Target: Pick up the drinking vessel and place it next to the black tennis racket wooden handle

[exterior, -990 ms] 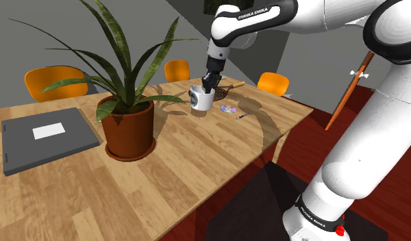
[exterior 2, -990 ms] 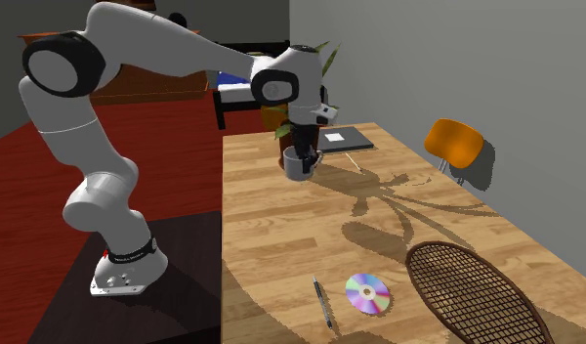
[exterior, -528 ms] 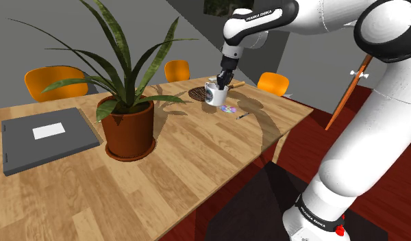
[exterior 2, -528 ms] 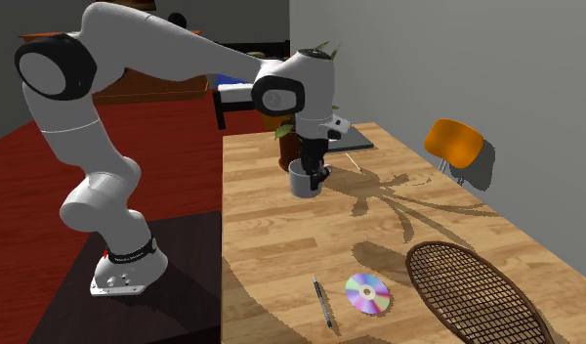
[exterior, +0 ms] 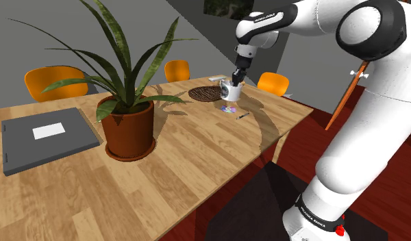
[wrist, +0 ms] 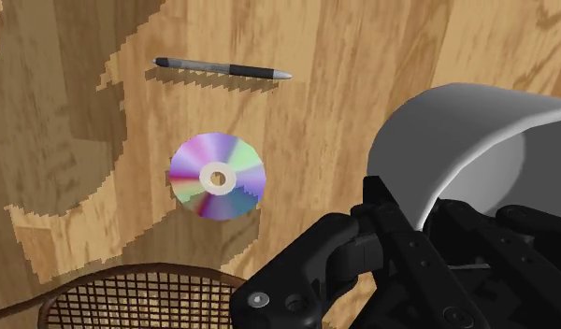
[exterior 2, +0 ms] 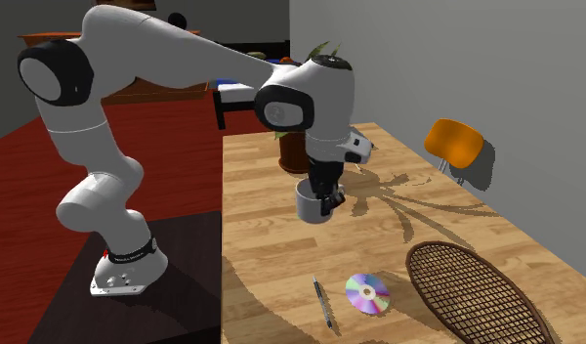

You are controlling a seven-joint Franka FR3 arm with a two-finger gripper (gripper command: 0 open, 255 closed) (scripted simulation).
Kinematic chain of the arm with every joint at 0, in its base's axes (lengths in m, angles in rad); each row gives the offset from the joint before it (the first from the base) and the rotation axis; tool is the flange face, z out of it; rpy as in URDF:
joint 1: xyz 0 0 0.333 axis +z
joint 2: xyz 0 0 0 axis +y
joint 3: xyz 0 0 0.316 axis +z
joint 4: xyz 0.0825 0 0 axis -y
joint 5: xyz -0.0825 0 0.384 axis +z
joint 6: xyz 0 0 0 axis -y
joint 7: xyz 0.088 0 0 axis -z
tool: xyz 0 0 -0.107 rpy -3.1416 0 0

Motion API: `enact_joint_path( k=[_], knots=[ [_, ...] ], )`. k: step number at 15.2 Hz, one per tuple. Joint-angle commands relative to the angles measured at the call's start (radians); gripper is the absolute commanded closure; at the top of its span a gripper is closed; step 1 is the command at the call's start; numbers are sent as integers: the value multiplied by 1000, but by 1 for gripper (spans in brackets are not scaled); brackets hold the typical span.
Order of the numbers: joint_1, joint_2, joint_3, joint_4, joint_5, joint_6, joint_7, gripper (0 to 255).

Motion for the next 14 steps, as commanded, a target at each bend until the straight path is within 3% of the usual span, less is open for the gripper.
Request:
enact_joint_path(
  k=[1, 8, 14],
  knots=[
    [-23, 18, -20, 23, 6, -9, -46, 255],
    [-117, 150, -83, 196, 44, -67, -205, 255],
    [-216, 305, -118, 411, 91, -145, -327, 255]
  ],
)
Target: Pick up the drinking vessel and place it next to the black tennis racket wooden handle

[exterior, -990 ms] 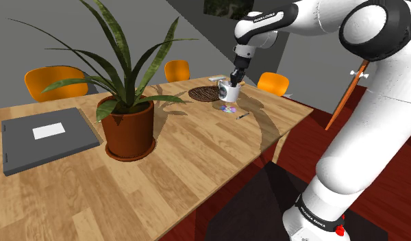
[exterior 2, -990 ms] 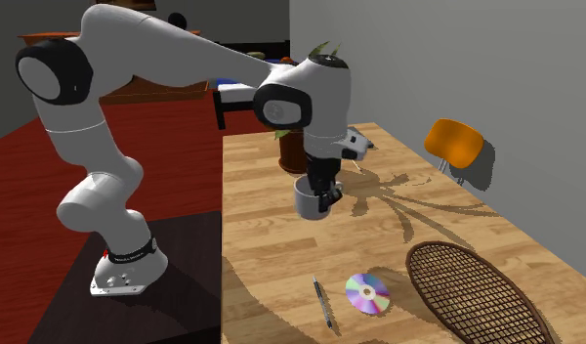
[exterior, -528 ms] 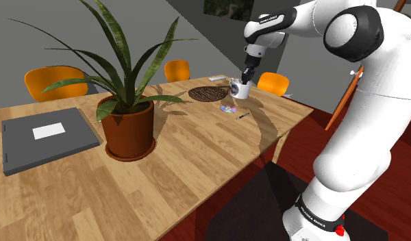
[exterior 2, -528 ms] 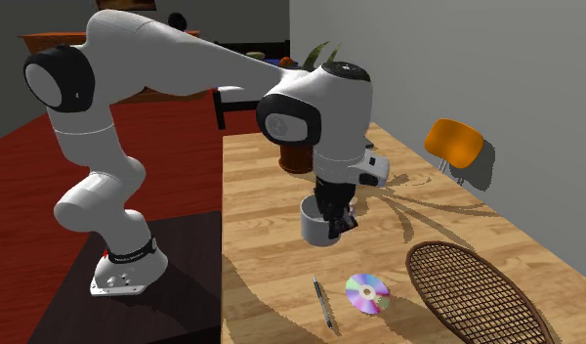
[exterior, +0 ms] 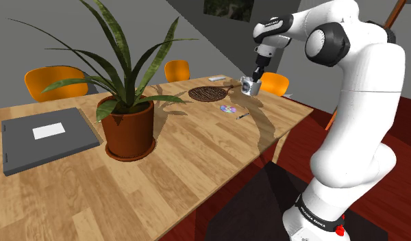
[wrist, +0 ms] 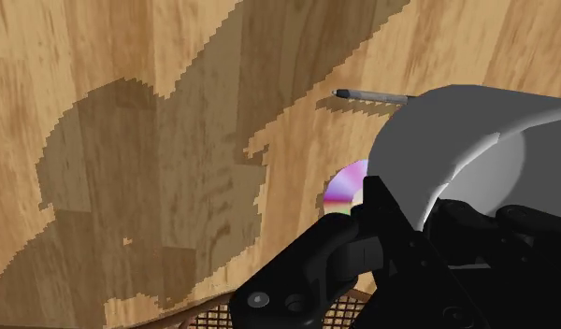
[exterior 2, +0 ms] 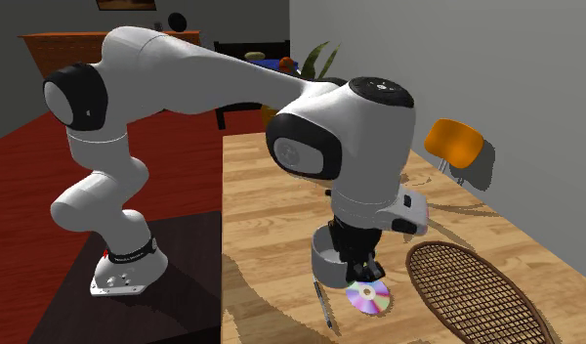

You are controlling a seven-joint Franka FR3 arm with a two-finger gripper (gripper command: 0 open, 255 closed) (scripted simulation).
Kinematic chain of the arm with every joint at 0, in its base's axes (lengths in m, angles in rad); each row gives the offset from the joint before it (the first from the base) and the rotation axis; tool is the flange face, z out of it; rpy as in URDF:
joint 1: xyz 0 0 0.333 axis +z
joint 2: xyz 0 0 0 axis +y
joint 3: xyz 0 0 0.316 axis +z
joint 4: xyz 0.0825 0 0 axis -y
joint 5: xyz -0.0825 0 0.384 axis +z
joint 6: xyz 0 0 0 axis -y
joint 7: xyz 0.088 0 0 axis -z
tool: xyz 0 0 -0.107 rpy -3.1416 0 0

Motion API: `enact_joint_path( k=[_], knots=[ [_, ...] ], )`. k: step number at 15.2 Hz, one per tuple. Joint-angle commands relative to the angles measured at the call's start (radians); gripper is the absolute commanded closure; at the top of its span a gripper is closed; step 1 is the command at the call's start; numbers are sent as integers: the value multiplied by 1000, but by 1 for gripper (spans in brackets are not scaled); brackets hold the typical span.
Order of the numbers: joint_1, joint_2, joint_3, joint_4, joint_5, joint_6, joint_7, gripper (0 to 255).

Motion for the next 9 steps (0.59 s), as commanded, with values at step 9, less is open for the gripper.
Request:
enact_joint_path(
  k=[9],
  knots=[
    [-131, 221, -17, 296, 60, -92, -118, 255]
  ],
)
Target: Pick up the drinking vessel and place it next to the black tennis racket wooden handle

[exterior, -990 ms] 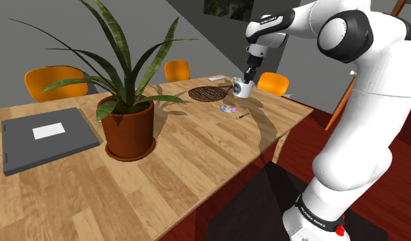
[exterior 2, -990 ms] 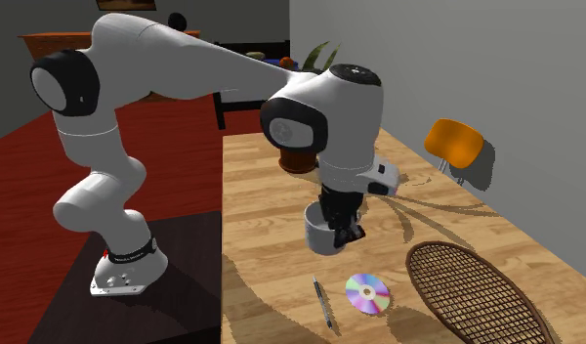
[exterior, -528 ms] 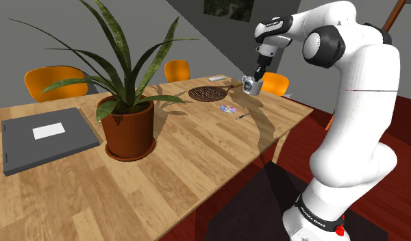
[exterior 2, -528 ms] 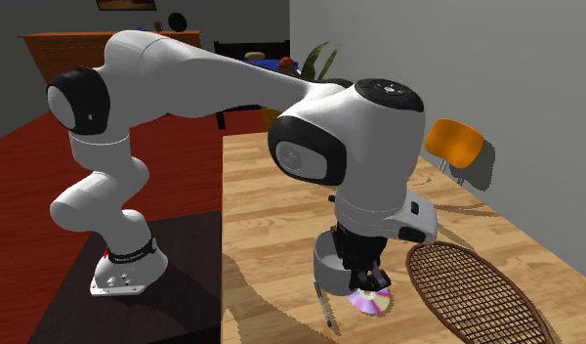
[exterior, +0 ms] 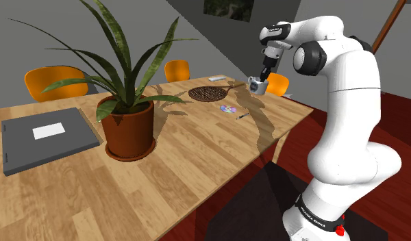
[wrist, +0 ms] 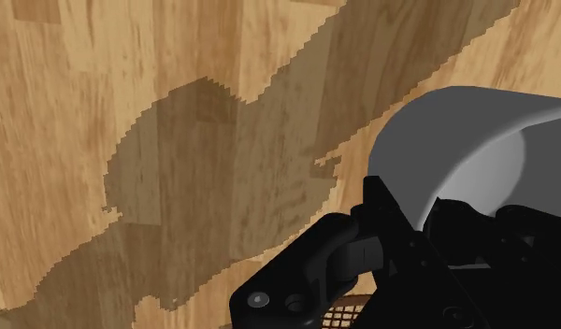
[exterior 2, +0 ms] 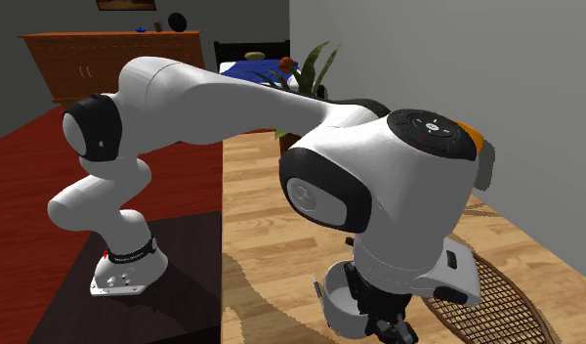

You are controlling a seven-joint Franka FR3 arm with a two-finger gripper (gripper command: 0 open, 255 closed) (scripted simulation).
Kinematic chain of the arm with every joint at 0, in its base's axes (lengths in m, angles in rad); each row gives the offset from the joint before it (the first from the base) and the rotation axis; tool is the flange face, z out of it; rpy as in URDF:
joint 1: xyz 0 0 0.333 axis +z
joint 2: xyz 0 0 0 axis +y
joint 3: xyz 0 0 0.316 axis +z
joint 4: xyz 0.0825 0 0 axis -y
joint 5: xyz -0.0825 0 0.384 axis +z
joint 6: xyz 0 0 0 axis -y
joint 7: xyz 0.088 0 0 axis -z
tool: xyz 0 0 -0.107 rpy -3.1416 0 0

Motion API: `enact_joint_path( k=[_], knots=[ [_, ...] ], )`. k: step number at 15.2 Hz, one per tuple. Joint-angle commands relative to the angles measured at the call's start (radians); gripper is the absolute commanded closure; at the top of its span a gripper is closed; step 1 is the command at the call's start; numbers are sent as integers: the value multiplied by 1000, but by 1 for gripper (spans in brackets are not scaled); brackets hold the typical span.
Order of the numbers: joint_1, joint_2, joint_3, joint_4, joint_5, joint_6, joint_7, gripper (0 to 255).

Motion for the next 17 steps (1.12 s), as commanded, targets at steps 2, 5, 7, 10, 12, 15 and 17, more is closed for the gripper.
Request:
enact_joint_path(
  k=[2, 5, 7, 10, 12, 15, 17],
  knots=[
    [3, 1, 1, -38, 1, 38, -6, 255],
    [7, 1, 1, -78, 3, 78, -11, 255],
    [9, 2, 2, -103, 4, 104, -14, 255],
    [12, 7, 4, -137, 7, 141, -19, 255],
    [13, 11, 5, -157, 9, 165, -22, 255],
    [14, 19, 7, -185, 13, 201, -27, 255],
    [15, 25, 8, -202, 16, 224, -31, 255]
  ],
)
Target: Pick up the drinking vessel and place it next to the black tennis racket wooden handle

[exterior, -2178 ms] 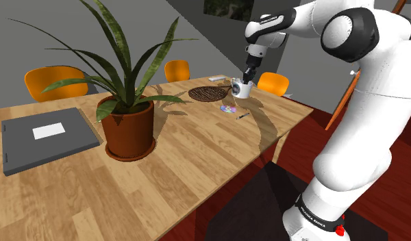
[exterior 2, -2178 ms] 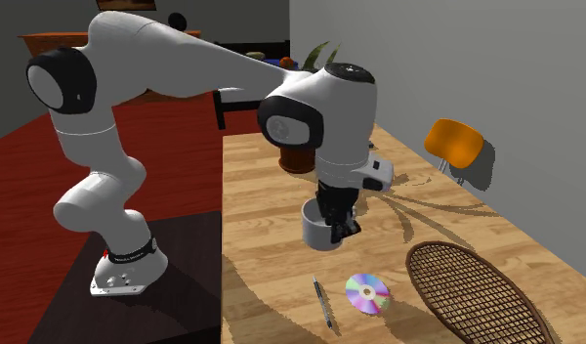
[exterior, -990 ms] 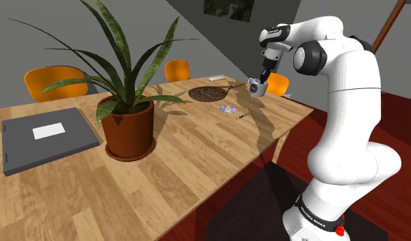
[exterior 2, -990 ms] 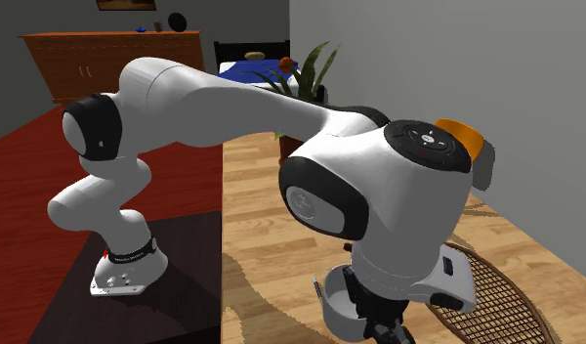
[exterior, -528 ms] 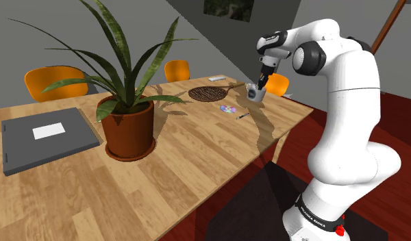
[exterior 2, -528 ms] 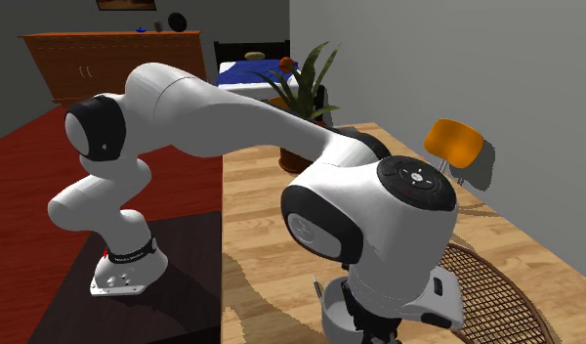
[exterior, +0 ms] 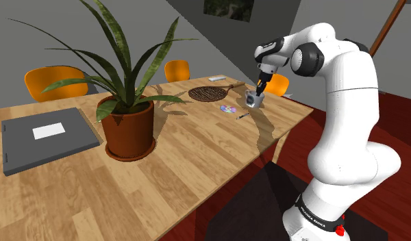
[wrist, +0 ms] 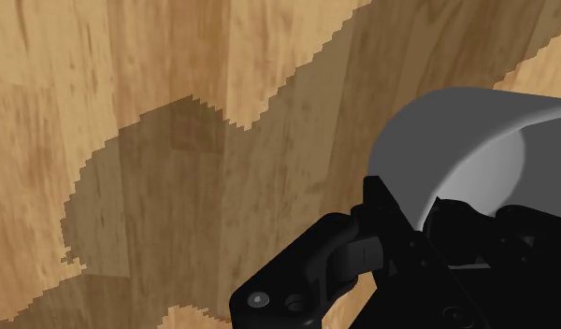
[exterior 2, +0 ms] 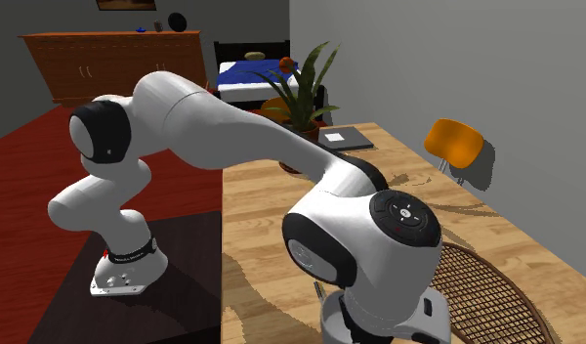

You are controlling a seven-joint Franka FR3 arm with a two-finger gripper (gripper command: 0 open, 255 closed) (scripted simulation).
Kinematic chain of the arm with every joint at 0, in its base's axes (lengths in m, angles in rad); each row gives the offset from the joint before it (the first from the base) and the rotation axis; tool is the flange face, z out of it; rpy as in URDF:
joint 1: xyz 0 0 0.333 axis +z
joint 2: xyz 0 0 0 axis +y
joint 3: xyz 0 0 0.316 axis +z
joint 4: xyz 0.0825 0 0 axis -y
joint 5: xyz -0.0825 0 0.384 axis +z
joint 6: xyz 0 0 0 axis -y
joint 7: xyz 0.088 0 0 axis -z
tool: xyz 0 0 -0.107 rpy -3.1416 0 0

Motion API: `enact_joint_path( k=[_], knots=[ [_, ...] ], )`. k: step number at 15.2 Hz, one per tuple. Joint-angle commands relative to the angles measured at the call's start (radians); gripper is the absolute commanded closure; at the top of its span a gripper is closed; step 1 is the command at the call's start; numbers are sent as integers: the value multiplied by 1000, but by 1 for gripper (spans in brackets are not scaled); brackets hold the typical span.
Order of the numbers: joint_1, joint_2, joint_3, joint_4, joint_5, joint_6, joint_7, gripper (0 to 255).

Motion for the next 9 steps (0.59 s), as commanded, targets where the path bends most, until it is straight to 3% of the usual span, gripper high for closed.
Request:
enact_joint_path(
  k=[1, 9],
  knots=[
    [0, 8, 2, -14, 3, 22, -3, 255],
    [1, 32, 7, -53, 13, 84, -13, 255]
  ],
)
